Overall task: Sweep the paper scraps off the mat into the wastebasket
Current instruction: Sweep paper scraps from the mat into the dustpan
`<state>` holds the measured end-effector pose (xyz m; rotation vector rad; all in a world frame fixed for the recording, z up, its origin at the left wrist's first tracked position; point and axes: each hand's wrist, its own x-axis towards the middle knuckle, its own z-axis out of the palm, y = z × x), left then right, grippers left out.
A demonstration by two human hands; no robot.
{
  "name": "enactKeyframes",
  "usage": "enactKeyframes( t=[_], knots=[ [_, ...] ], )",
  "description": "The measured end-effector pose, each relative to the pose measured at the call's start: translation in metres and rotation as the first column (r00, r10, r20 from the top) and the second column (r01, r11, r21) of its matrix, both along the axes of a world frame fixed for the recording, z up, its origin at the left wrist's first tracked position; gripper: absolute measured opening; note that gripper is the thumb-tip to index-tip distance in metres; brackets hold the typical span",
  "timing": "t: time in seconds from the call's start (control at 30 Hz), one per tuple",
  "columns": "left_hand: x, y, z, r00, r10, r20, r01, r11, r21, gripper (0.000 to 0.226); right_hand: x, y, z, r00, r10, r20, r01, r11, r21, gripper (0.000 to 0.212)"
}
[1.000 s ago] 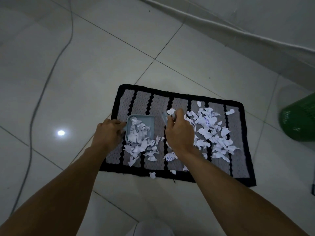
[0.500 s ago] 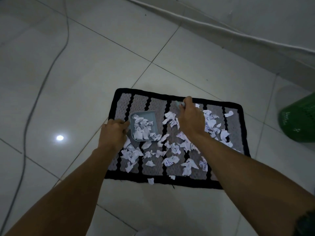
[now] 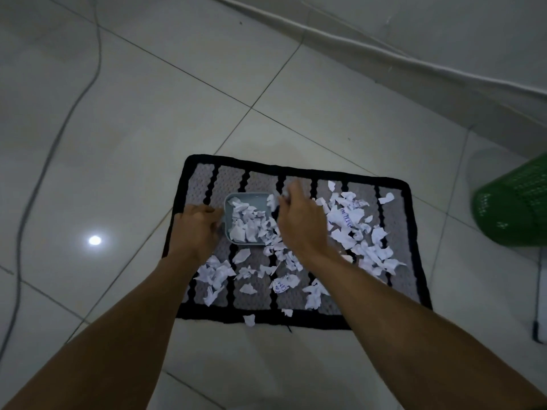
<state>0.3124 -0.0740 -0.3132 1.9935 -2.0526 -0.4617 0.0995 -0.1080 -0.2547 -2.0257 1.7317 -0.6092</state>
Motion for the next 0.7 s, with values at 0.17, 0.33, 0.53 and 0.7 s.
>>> enactKeyframes(
  t=[0.17, 0.33, 0.53, 0.7],
  knots=[
    [-0.003, 0.005, 0.004, 1.000, 0.017, 0.024, -0.018, 1.000, 0.008, 0.035, 0.010, 0.002, 0.012, 0.996, 0.011, 0.091, -0.006, 0.998, -0.055, 0.014],
    [0.000, 0.014, 0.008, 0.998, 0.055, 0.040, -0.055, 0.999, 0.001, 0.030, -0.001, -0.029, 0.008, 0.999, -0.033, 0.042, 0.034, 0.999, -0.036, 0.013],
    [0.007, 0.014, 0.008, 0.999, 0.008, 0.051, -0.009, 1.000, 0.015, 0.034, 0.006, -0.005, 0.011, 0.990, 0.125, 0.060, -0.122, 0.992, -0.043, 0.017],
    [0.022, -0.001, 0.013, 0.991, -0.097, 0.097, 0.099, 0.995, -0.015, 0.035, -0.035, 0.010, 0.021, 0.993, -0.120, 0.017, 0.121, 0.992, -0.040, 0.017]
  ],
)
